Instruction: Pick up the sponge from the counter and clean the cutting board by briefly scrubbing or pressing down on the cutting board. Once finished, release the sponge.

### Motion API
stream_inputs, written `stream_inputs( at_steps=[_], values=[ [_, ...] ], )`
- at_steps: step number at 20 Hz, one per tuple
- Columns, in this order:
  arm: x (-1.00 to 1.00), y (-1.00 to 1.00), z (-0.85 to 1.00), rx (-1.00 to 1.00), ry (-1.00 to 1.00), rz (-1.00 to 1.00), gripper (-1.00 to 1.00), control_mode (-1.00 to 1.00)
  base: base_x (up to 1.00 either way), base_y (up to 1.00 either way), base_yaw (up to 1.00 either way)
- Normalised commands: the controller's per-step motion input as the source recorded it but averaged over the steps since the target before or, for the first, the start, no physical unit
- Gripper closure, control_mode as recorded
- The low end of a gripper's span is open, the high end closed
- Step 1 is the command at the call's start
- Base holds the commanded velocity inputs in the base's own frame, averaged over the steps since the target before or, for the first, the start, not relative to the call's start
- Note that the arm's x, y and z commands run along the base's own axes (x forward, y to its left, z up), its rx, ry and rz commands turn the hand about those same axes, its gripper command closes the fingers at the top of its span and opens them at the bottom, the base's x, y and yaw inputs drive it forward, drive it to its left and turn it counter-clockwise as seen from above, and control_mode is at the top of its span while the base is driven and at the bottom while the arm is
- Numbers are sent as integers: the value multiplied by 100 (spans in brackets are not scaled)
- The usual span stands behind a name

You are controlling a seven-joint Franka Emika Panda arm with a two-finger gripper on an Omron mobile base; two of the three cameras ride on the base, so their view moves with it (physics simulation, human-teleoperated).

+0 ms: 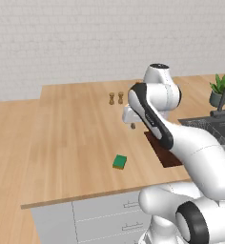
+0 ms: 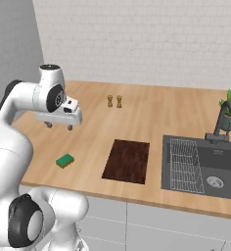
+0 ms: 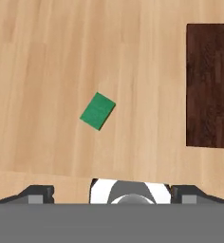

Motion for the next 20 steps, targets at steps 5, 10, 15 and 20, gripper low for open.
stream_inputs(
  at_steps=[5, 10, 15, 20],
  values=[
    [0, 32, -92, -2, 10, -2, -100, -100, 0, 0, 0],
    [23, 20, -86, 0, 8, -14, -100, -100, 0, 0, 0],
    [53, -2, -78, 0, 6, -26, -100, -100, 0, 0, 0],
    [45, 11, -36, 0, 0, -24, -100, -100, 0, 0, 0]
  ],
)
